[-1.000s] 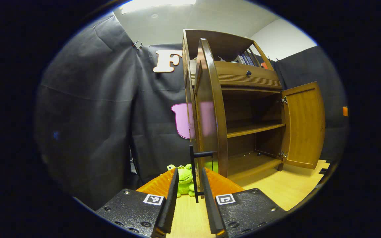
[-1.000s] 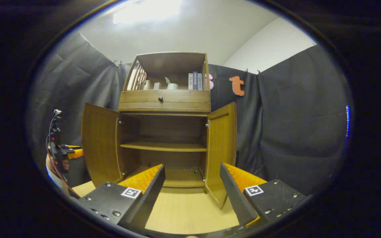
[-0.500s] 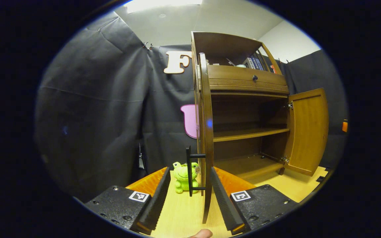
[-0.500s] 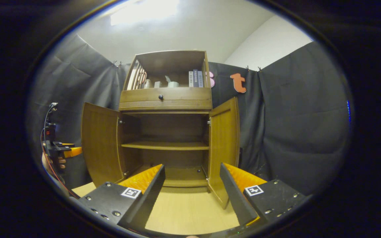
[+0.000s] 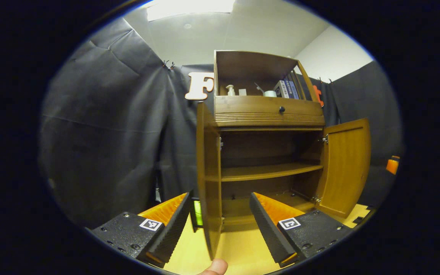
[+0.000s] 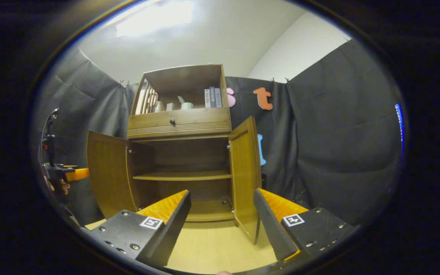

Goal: Open the right door of the double-door shoe cabinet with the right hand, and open the left door with the left hand.

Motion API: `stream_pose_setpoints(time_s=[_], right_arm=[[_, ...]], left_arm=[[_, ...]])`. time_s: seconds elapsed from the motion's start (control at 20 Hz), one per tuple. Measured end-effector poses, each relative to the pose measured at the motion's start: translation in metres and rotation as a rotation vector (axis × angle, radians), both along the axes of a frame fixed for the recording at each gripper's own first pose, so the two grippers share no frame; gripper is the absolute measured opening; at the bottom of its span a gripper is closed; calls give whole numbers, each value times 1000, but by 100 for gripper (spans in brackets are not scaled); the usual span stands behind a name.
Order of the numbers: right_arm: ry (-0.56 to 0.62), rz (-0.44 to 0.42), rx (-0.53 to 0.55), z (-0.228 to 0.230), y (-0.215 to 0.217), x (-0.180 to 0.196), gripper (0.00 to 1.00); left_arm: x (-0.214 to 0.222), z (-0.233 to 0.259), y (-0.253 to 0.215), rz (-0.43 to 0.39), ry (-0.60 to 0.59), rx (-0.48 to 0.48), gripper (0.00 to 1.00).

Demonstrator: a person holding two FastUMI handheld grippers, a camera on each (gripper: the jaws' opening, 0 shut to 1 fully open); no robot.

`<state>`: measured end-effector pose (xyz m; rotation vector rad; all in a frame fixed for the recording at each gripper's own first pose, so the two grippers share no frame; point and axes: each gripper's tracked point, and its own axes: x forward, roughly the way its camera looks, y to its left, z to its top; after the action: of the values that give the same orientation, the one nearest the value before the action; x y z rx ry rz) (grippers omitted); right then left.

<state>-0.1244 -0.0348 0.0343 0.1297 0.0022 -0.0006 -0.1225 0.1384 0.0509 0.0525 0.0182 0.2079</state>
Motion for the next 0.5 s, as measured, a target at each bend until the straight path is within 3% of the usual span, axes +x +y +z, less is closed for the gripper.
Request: stream_pose_setpoints(time_s=[0.1,0.15,0.2,0.5], right_arm=[[-8,-14,12,0,-9,2,93],[-14,-16,16,0,-12,4,98],[-14,-18,18,-1,-13,7,94],[-26,-41,22,-10,-25,28,93]], left_arm=[[6,6,-25,-33,-17,-31,95],[10,10,-39,-50,-31,-38,95],[14,15,-52,-68,-41,-38,94],[43,19,-136,-208,-104,-76,92]])
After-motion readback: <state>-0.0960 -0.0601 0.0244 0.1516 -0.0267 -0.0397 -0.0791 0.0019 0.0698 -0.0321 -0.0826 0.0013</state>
